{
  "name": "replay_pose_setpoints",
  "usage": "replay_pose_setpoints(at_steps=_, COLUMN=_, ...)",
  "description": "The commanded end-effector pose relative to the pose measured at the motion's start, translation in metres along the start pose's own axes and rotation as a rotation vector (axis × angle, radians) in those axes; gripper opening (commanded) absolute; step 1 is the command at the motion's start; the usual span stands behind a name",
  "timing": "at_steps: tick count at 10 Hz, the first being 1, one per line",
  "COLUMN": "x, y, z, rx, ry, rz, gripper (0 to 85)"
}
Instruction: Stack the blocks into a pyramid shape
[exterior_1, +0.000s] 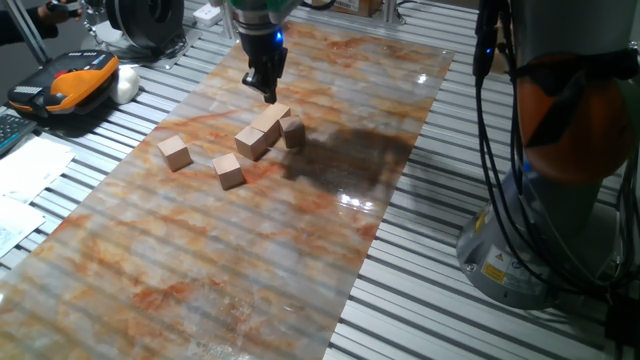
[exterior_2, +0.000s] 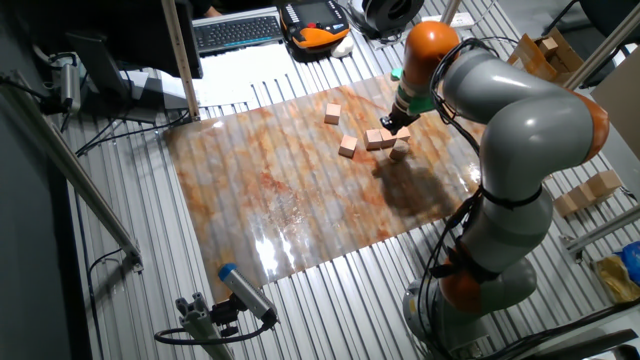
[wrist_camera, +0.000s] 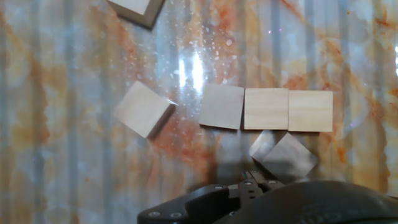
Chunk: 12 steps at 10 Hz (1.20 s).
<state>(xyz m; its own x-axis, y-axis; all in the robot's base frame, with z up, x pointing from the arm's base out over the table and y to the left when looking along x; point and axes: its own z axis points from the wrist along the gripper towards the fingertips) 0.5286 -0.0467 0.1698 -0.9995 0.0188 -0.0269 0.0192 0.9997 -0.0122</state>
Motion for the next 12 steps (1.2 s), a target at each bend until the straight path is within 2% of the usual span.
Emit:
replay_pose_setpoints(at_steps=1, x=0.001, y=-0.002, z=0.002, rx=-0.001, ry=0.002, rz=0.008, gripper=0.0)
replay_pose_setpoints(at_steps=2, x=0.001, y=-0.006, z=0.006, rx=-0.012, ry=0.004, rz=0.016, gripper=0.0)
replay_pose_setpoints(at_steps=3, x=0.002, y=-0.009, z=0.013, rx=-0.010, ry=0.016, rz=0.025, gripper=0.0)
replay_pose_setpoints(at_steps=4, x=0.004, y=-0.011, z=0.018, rx=-0.007, ry=0.014, rz=0.030, gripper=0.0)
replay_pose_setpoints(at_steps=6, x=0.007, y=-0.014, z=0.022, rx=-0.001, ry=0.025, rz=0.036, gripper=0.0)
replay_pose_setpoints(at_steps=12, x=0.017, y=-0.026, z=0.033, rx=-0.006, ry=0.022, rz=0.043, gripper=0.0)
